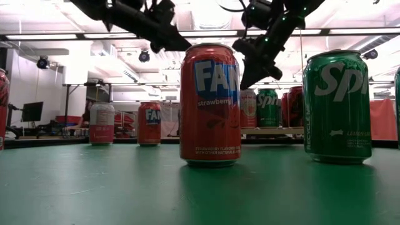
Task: Place canned beverage on shelf
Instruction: Adjust the soda cans on the shelf
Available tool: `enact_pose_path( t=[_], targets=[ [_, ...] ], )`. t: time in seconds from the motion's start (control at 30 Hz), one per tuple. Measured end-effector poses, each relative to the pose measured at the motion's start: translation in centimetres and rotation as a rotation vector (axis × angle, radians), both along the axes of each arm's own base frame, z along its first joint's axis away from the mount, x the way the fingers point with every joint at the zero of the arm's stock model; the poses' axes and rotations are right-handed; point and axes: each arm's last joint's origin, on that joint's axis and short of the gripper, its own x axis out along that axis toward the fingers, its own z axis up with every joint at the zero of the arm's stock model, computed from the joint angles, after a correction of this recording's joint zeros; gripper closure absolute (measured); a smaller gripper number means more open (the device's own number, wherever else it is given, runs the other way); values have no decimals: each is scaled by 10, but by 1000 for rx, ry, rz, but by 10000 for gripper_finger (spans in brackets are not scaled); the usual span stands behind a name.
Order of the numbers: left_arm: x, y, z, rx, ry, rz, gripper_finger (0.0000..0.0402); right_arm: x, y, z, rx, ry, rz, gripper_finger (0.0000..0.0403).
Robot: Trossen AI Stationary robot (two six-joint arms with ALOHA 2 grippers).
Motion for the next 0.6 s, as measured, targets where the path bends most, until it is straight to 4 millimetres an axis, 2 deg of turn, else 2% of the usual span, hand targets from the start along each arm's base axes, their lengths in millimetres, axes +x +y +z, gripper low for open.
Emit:
enact_pose_path(
  t=[0.2, 0.6],
  targets=[
    [-8, -5, -4, -20, -5, -2, 401, 2, 0, 1, -4, -18, 0, 390],
    [-5, -6, -11, -52, 5, 0, 401, 6, 4, 2, -14, -33, 18, 390]
  ],
)
